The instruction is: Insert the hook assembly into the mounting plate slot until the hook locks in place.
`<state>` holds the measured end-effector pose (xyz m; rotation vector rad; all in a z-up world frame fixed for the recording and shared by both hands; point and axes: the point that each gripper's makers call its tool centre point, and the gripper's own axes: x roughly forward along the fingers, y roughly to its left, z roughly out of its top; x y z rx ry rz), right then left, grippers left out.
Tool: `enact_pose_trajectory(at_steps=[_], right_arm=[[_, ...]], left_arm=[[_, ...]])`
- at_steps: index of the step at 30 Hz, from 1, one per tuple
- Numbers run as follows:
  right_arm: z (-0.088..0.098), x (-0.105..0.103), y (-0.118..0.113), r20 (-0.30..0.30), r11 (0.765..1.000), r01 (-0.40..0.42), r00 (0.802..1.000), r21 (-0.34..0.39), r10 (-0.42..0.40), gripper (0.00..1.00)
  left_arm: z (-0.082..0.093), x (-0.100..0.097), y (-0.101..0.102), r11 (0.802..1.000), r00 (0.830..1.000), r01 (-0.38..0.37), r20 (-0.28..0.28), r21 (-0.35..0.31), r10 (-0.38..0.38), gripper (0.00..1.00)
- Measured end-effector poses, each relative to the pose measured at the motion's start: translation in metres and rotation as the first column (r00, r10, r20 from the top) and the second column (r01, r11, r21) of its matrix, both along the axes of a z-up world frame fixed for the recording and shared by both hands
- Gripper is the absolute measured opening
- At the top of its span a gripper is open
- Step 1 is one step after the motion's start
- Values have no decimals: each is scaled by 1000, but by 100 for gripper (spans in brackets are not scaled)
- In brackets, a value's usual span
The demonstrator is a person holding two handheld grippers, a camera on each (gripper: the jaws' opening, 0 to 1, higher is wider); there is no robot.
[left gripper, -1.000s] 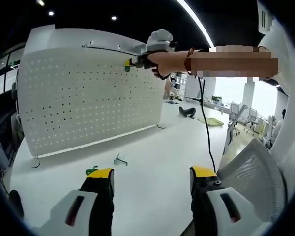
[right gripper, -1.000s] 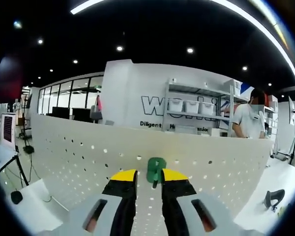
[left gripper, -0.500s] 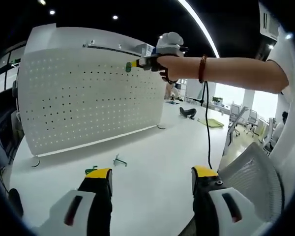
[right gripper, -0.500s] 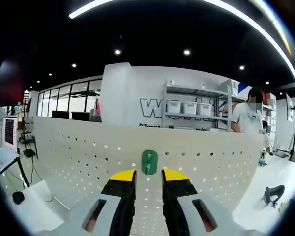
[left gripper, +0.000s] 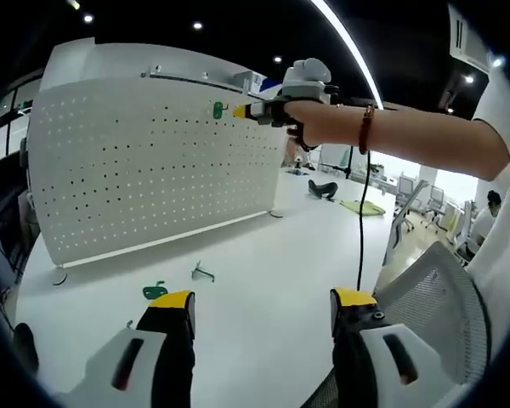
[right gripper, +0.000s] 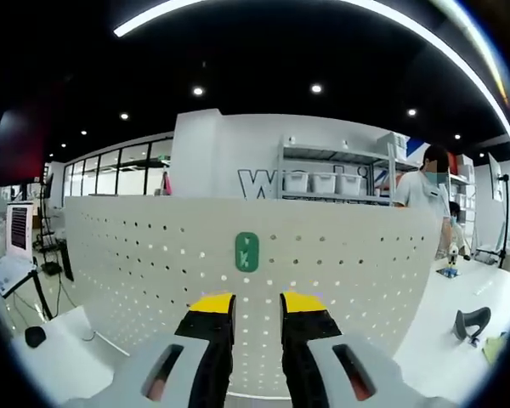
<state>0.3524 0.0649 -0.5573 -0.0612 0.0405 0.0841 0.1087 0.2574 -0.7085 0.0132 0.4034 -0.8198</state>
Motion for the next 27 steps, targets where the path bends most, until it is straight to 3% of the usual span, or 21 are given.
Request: enact_pose_trajectory(at_steps=[9,27], right_arm=[[-30,-16,14,-42,998,-59,997,-28,58,19],[-76,-39,30,-134,988,-156,979,9,155,19]], left_arm=[[-3,-1,1,1000,1000,1,-6,9,-1,66],[-8,-6,-2,1000,1000,7,-20,15,-7,65]])
